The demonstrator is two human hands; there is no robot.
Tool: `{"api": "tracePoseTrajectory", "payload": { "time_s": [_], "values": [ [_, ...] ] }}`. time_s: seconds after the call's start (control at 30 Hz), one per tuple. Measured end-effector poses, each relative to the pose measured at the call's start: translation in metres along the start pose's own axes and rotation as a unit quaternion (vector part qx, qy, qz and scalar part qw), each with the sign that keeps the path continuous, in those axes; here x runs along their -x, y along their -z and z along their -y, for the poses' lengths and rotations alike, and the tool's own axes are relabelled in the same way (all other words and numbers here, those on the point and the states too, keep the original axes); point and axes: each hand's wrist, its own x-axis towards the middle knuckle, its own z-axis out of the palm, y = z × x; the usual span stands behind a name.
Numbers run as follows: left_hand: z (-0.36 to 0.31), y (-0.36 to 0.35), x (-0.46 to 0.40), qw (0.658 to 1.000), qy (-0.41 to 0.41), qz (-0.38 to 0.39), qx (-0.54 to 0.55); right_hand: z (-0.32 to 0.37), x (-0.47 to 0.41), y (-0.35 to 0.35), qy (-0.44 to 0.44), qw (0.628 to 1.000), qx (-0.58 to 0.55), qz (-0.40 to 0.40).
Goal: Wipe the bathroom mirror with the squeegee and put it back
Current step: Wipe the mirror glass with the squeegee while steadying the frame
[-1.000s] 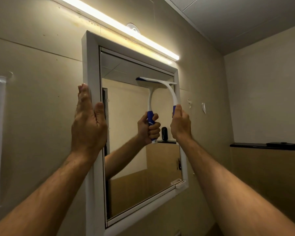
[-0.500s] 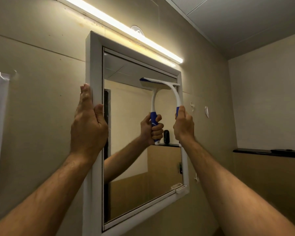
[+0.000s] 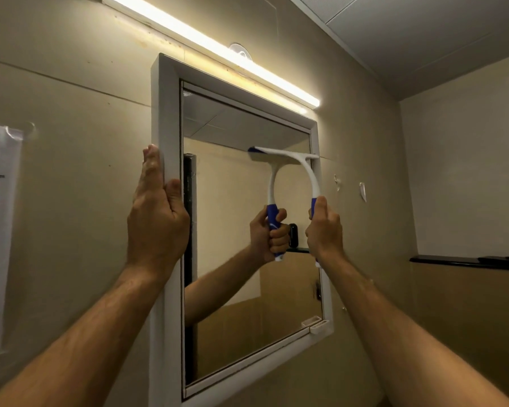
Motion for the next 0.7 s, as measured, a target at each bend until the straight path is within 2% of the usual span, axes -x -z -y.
{"api": "tracePoseTrajectory", "payload": {
  "time_s": [0.17, 0.43, 0.6, 0.7],
  "values": [
    [0.019, 0.015, 0.014, 1.000, 0.027, -0.010, -0.002, -0.029, 0.032, 0.009, 0.005, 1.000, 0.020, 0.000],
    [-0.001, 0.010, 0.011, 1.000, -0.001, -0.014, -0.014, -0.001, 0.019, 0.006, 0.001, 1.000, 0.010, 0.012],
    [0.013, 0.019, 0.018, 1.000, -0.008, 0.009, -0.004, -0.020, 0.034, 0.006, 0.010, 1.000, 0.019, 0.011],
    [0.022, 0.020, 0.027, 1.000, -0.005, -0.002, -0.010, -0.033, 0.046, 0.010, 0.002, 1.000, 0.019, 0.018]
  ]
}}
